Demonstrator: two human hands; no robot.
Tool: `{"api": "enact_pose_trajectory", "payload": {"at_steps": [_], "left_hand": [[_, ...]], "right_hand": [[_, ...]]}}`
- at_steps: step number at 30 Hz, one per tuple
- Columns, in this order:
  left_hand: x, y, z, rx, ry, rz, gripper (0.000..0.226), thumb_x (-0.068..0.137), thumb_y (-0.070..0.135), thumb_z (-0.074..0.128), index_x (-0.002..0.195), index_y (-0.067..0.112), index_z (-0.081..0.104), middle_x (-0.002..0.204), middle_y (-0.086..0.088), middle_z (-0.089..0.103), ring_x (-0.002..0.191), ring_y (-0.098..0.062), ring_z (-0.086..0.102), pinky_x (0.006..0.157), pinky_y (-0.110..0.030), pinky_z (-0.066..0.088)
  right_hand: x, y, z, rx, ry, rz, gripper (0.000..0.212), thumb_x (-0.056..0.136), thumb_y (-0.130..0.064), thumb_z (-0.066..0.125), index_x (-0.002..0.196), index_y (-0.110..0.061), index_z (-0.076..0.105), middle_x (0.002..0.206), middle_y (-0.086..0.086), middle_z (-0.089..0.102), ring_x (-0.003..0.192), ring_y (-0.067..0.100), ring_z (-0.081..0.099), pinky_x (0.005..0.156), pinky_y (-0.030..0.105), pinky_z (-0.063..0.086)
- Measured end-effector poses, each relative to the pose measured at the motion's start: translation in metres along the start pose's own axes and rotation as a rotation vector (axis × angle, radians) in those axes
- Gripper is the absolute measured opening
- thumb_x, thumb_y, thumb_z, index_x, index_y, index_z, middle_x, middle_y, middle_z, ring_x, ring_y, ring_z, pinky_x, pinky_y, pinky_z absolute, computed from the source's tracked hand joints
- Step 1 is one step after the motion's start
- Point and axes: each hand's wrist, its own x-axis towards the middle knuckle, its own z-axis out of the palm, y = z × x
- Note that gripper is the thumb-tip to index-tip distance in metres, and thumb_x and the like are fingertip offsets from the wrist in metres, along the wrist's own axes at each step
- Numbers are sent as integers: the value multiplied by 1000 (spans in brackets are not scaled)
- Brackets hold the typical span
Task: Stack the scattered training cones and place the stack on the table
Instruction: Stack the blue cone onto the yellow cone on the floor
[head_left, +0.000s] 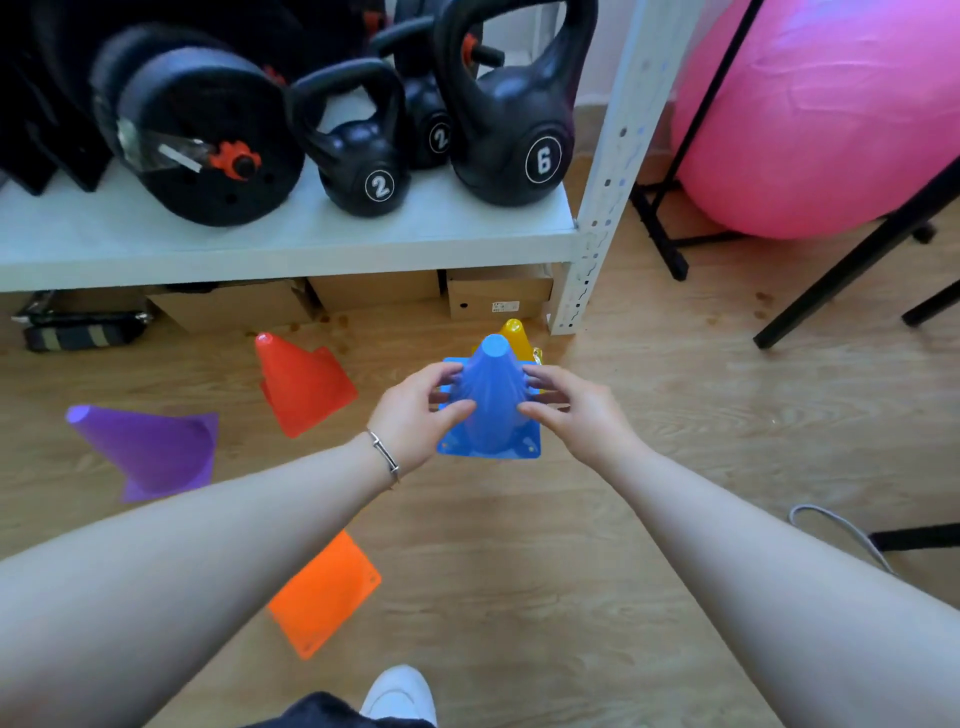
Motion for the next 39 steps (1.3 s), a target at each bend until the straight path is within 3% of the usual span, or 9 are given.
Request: {"api": "enact_pose_trajectory", "payload": {"at_steps": [6,11,19,39], "left_hand": [[54,43,-19,-28,38,69,42,84,25,65,125,29,55,121,10,63,101,-8,63,82,-22,47],[96,46,-17,-16,22,94,41,83,28,64,124,32,55,119,11,64,99,-8,63,87,-29,52],[140,7,18,18,-44,54,44,83,31,65,126,29,54,121,8,63,107,-12,60,94,-33,50],[163,-72,66,49,-187,-120,48,83,29,66,128,27,49,127,7,60,108,-15,61,96,-38,50]], "right_hand": [[44,-38,-39,-42,87,-96,43,84,-22,70,125,-32,61,115,-11,66,100,6,65,87,22,50],[77,-38,-50,-82,96,-84,41,86,-28,67,126,-37,58,118,-12,64,103,7,62,83,22,47],[118,8,-41,-100,73,38,46,87,-25,66,132,-30,55,126,-6,63,105,10,62,83,23,46],[149,87,9,-69,-67,236,54,84,-17,70,134,-22,50,128,-4,58,111,11,57,95,28,44]]}}
